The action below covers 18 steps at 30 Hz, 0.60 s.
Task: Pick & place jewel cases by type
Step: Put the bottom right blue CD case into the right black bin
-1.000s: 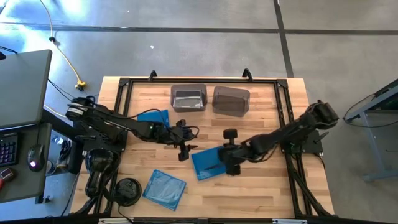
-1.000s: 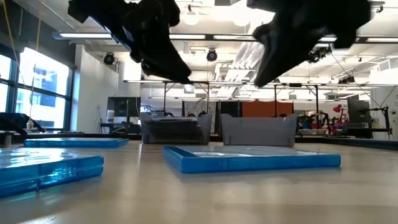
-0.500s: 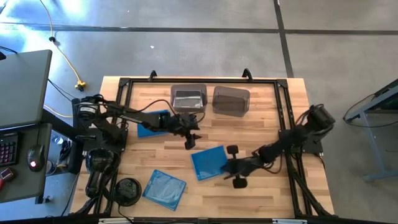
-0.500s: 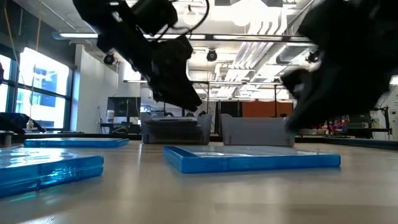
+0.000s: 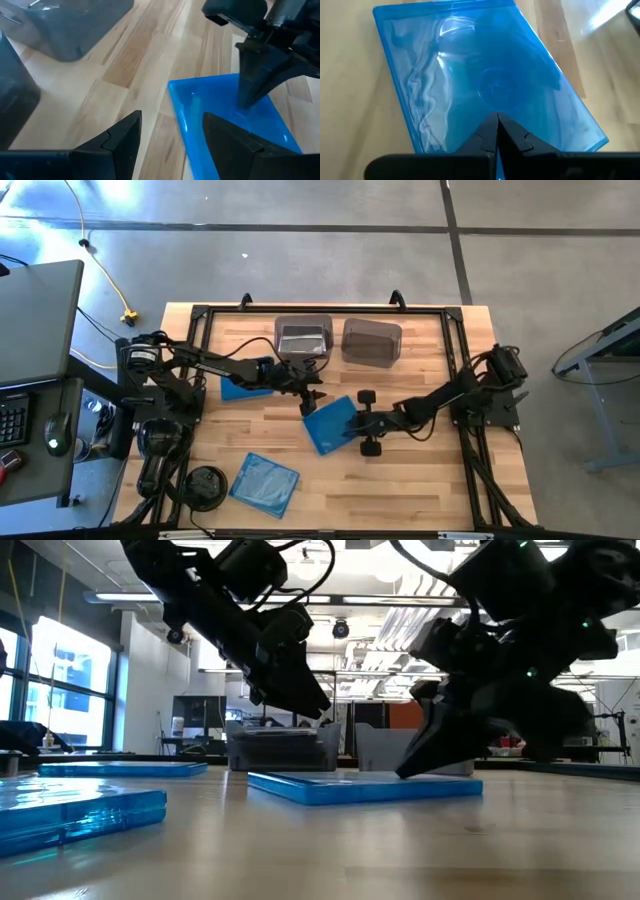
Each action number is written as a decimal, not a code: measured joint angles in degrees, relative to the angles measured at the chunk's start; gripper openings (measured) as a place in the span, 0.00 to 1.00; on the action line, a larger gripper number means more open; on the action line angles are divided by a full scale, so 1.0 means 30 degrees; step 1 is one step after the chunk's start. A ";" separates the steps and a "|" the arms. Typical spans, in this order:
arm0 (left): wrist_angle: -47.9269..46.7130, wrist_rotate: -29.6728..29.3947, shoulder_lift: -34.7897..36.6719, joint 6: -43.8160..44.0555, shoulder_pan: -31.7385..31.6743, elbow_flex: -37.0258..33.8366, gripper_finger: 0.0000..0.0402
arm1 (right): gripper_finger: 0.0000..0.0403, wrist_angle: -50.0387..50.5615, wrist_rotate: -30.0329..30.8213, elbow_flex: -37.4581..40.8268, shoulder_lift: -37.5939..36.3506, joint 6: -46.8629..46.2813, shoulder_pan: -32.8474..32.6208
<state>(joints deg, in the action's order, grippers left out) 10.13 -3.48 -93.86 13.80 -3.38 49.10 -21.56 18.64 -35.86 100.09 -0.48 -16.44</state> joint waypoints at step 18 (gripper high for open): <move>0.0007 -0.0003 0.0000 0.0000 0.0000 0.0000 0.52 | 0.00 -0.0053 0.0913 0.0007 -0.3894 0.1565 -0.0211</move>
<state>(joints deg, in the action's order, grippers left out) 10.15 -3.49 -93.86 13.80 -3.38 49.10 -21.71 21.38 -35.83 88.41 4.21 -17.07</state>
